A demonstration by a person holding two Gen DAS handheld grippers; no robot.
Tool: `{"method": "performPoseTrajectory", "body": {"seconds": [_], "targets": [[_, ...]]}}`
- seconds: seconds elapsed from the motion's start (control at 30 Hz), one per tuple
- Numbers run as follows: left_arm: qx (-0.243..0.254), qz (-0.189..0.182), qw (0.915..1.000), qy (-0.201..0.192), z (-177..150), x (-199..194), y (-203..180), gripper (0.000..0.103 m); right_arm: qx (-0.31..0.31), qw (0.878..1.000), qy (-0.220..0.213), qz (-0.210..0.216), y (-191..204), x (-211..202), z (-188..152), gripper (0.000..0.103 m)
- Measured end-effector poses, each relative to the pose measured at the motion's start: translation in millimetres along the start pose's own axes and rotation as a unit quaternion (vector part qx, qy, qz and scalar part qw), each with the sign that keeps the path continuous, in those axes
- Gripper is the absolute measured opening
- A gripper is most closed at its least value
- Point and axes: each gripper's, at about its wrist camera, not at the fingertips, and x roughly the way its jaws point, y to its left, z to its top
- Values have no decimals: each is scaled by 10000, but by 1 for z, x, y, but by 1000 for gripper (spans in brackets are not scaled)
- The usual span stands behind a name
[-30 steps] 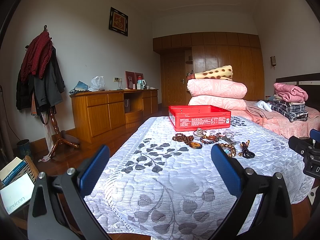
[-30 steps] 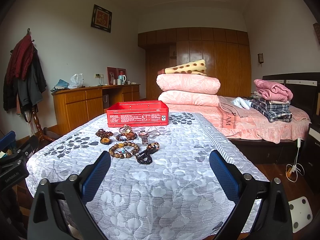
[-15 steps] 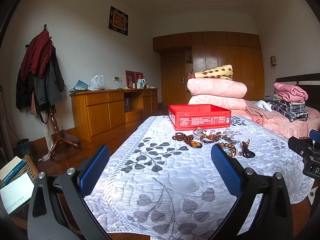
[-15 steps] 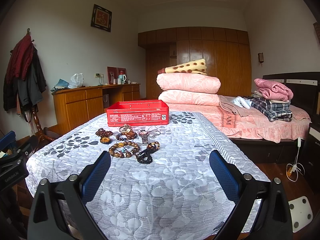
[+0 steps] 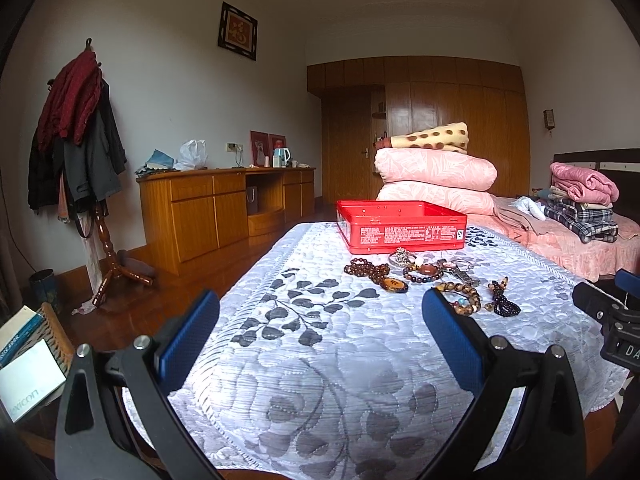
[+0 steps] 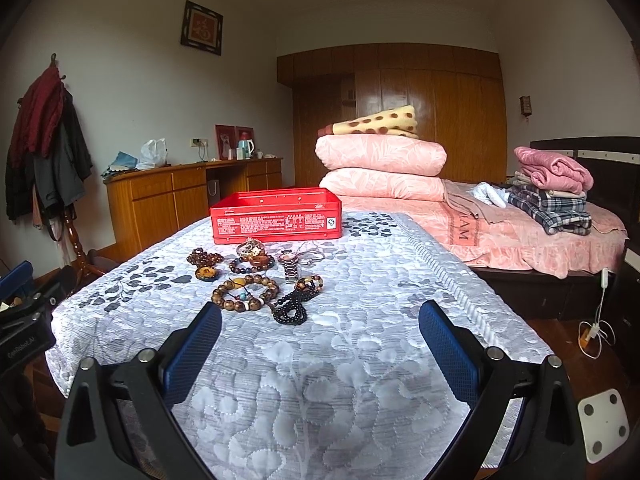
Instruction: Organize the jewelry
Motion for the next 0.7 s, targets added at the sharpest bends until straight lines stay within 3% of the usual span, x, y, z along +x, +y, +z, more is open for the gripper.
{"method": "performPoseTrajectory", "body": {"seconds": [0.17,0.33,0.5,0.57,0.7], "targets": [[-227,-233,9992,214,-3,26,2,98,8,9996,217,152,-1,27,1,96],[-269,-198,9989,338,-3,53,-3,98,45,9987,417,274,-2,58,5,95],[-220,-51,9993,296,7,73,-13,98,223,9960,828,258,-3,93,16,78],[-210,7,9992,331,11,80,-16,98,304,9942,1007,236,-4,108,19,64],[-251,-40,9988,413,16,93,-19,98,490,9874,1489,201,-5,132,20,60]]}}
